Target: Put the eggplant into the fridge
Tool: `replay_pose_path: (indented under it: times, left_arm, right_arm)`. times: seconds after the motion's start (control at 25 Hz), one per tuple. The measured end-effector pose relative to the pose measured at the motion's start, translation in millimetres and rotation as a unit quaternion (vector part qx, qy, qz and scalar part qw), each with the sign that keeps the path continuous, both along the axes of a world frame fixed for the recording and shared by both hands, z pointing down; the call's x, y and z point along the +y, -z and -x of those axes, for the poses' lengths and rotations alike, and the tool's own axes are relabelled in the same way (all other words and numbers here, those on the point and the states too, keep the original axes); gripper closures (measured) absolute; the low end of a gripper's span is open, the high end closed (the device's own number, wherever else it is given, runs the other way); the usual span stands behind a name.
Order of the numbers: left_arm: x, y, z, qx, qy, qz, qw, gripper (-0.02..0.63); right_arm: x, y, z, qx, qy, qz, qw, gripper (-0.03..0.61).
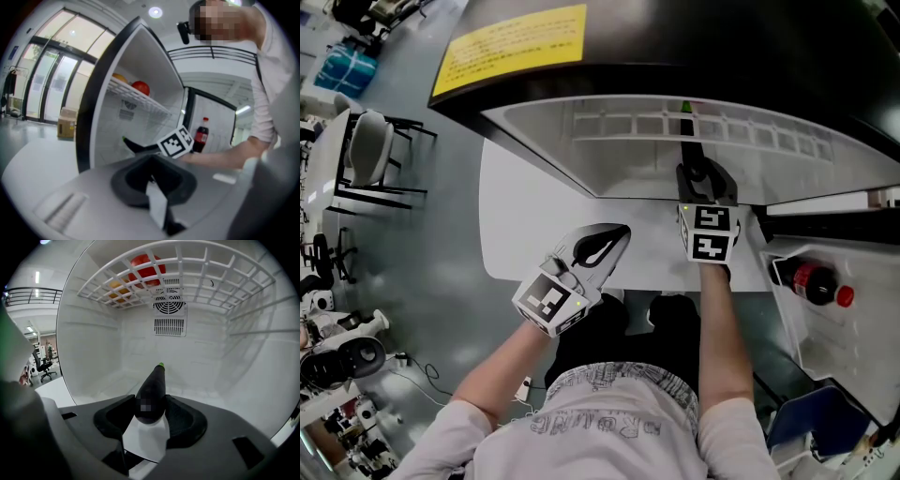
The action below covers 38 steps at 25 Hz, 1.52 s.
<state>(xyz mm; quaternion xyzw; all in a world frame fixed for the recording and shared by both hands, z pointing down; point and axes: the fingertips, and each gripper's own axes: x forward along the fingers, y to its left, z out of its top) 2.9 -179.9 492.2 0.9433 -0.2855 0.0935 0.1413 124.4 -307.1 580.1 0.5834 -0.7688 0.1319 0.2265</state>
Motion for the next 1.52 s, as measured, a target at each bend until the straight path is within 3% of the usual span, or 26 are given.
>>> replay_pose_path:
  times: [0.6,1.52]
  left_arm:
    - [-0.9,-7.4,2.2,0.002,-0.005,0.007,1.0000,0.607]
    - [-0.8,4.1,6.2,-0.001,0.001,0.008,1.0000,0.607]
  right_arm:
    - [-6.9,-10.7,2.0,0.038,-0.006,0.028,0.999,0.377]
    - [-4.5,-18.2,6.4,0.032,-0.014,0.049,0.998,0.356]
